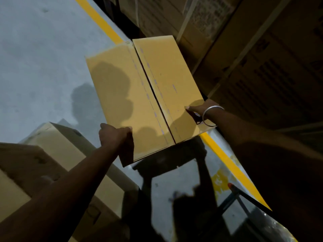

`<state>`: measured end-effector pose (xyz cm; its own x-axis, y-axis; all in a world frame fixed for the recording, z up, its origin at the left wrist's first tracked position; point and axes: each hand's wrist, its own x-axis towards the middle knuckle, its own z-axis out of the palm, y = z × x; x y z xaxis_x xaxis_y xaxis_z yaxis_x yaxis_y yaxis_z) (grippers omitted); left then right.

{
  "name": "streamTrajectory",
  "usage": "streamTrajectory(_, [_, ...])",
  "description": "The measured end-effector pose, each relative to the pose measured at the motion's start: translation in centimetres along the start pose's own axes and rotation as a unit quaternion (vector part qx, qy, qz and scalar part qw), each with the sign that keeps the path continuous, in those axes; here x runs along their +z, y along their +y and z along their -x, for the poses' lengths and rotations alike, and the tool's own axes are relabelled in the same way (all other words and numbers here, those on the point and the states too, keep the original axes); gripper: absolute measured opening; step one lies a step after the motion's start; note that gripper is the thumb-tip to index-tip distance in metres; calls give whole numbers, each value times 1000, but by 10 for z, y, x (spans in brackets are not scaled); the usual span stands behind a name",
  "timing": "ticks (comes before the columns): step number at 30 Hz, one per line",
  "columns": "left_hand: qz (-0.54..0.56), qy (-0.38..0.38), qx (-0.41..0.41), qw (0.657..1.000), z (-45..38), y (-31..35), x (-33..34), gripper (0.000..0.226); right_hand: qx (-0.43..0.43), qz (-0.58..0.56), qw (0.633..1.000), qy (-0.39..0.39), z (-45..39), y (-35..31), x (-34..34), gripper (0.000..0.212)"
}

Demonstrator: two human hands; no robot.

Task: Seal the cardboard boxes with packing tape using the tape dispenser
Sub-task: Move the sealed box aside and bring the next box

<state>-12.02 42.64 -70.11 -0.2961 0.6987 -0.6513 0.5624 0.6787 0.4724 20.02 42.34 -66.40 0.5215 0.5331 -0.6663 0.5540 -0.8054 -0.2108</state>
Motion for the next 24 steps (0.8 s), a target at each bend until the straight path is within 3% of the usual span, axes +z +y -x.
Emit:
streamTrajectory(4, [-11, -14, 1, 1000, -7, -6, -1, 75, 19, 9, 999, 30, -6, 3, 18, 124])
streamTrajectory(8, [18, -18, 11, 1000, -3, -15, -22, 86, 33, -15, 998, 48, 11, -2, 19, 126])
streamTrajectory(12, [45, 3, 35, 998, 21, 3, -59, 76, 24, -66, 996, 60, 48, -13, -7, 126])
streamTrajectory(17, [51, 23, 37, 998, 74, 50, -118, 64, 16, -83, 995, 60, 131, -33, -74, 115])
streamTrajectory(21, [56, 29, 42, 997, 129, 88, -180, 53, 11, -104, 993, 51, 216, -47, -133, 91])
streamTrajectory(24, [67, 11, 62, 996, 176, 116, -231, 50, -6, -108, 993, 53, 290, -58, -178, 85])
